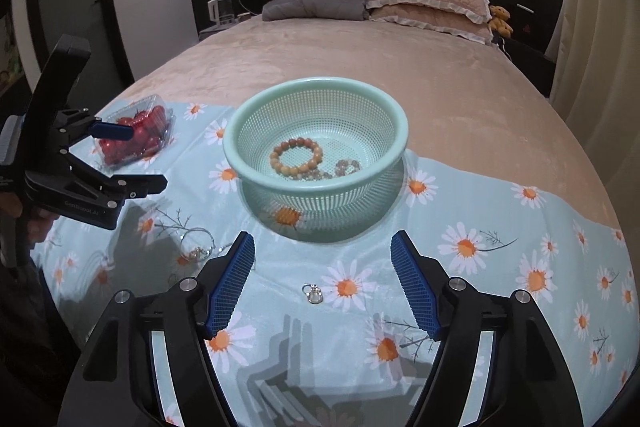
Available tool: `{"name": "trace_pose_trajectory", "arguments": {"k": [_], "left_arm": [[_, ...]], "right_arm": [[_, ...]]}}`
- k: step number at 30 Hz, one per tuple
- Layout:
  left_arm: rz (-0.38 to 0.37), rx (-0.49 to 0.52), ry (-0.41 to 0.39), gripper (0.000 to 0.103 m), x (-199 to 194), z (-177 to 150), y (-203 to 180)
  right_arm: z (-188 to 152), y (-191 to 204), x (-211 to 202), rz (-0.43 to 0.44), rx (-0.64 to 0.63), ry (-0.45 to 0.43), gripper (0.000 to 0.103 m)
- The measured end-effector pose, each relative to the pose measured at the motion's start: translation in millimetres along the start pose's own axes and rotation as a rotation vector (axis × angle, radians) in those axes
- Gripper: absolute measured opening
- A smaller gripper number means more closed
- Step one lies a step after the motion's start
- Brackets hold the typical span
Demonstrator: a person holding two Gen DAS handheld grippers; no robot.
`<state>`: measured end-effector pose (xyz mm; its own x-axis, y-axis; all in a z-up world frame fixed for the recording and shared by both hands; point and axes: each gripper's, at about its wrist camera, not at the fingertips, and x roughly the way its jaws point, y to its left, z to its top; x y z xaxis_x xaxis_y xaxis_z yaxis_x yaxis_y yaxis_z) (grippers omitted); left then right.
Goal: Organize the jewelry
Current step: 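Move both tools back toward the silver earrings on the cloth, then grasp a silver hoop earring with the left tool while the right tool grasps the silver pendant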
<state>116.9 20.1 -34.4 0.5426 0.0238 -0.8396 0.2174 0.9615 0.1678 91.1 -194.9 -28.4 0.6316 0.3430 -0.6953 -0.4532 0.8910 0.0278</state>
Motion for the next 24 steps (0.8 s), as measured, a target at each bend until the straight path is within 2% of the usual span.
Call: {"name": "trace_pose_trajectory", "arguments": {"k": [12,24], "left_arm": [[-0.029,-0.017,0.120,0.095,48,-26,-2],[-0.069,-0.006,0.156,0.095,75,-34,-9]], "right_arm": [[-27,13,40,0.009,-0.022,0.114,0.068],[-41,10,76,0.017,-0.009,0.171,0.068]]}}
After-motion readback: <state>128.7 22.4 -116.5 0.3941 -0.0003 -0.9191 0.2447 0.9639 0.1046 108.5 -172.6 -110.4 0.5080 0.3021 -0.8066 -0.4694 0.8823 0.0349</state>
